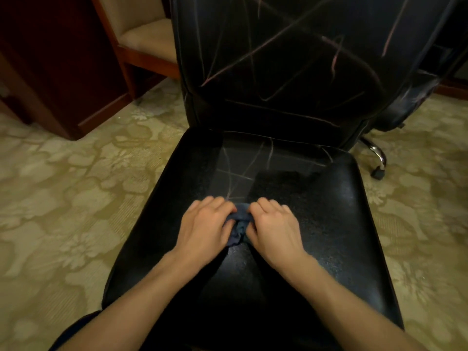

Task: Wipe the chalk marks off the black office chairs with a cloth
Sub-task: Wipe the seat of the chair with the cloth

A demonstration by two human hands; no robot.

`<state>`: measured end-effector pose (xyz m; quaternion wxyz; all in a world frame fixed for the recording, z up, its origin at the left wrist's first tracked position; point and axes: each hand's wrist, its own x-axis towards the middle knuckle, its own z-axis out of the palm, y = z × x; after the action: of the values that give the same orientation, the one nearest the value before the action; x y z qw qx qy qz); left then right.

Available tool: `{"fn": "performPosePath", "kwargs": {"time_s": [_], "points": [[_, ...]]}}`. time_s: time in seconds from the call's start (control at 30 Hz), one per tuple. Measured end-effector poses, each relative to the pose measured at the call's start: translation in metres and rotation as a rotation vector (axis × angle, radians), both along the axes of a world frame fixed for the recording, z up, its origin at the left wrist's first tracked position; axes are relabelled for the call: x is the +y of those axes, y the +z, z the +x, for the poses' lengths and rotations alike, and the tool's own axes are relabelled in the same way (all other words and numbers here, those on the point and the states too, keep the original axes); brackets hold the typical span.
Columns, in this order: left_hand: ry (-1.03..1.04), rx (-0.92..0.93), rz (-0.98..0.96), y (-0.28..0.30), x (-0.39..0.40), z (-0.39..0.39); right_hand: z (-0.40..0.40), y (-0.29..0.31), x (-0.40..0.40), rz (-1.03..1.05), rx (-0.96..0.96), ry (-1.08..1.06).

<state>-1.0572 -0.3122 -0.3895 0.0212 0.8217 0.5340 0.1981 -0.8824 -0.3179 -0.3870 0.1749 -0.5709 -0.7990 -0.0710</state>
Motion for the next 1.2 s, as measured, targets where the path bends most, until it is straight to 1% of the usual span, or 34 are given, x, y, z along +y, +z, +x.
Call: {"fn": "performPosePath", "kwargs": {"time_s": [0.1, 0.23, 0.37, 0.5, 0.57, 0.7, 0.8, 0.9, 1.07, 1.2], "points": [[0.041, 0.033, 0.020, 0.002, 0.043, 0.013, -0.002, 0.006, 0.041, -0.053, -0.041, -0.078], [0.097, 0.056, -0.067, 0.016, 0.097, 0.029, -0.002, 0.013, 0.086, -0.111, -0.086, -0.163], [0.134, 0.091, -0.119, 0.024, 0.123, 0.035, -0.004, 0.020, 0.108, -0.168, -0.092, -0.211], [0.127, 0.075, -0.127, 0.022, 0.106, 0.023, -0.019, 0.021, 0.090, -0.185, -0.045, -0.209], [0.126, 0.037, -0.100, 0.015, 0.079, 0.010, -0.024, 0.017, 0.066, -0.160, -0.042, -0.156], [0.152, -0.090, -0.038, 0.005, 0.000, -0.017, -0.032, 0.007, 0.009, -0.102, 0.018, -0.004], [0.178, -0.090, -0.084, 0.002, -0.028, -0.030, -0.041, 0.006, -0.011, -0.113, 0.008, 0.058], [0.171, -0.043, -0.067, 0.005, -0.018, -0.033, -0.044, 0.007, -0.003, -0.122, -0.004, 0.066], [0.165, 0.016, -0.001, 0.006, 0.039, -0.032, -0.045, 0.013, 0.041, -0.175, -0.083, 0.016], [0.190, 0.026, -0.054, 0.013, 0.094, -0.022, -0.049, 0.022, 0.091, -0.211, -0.085, -0.054]]}}
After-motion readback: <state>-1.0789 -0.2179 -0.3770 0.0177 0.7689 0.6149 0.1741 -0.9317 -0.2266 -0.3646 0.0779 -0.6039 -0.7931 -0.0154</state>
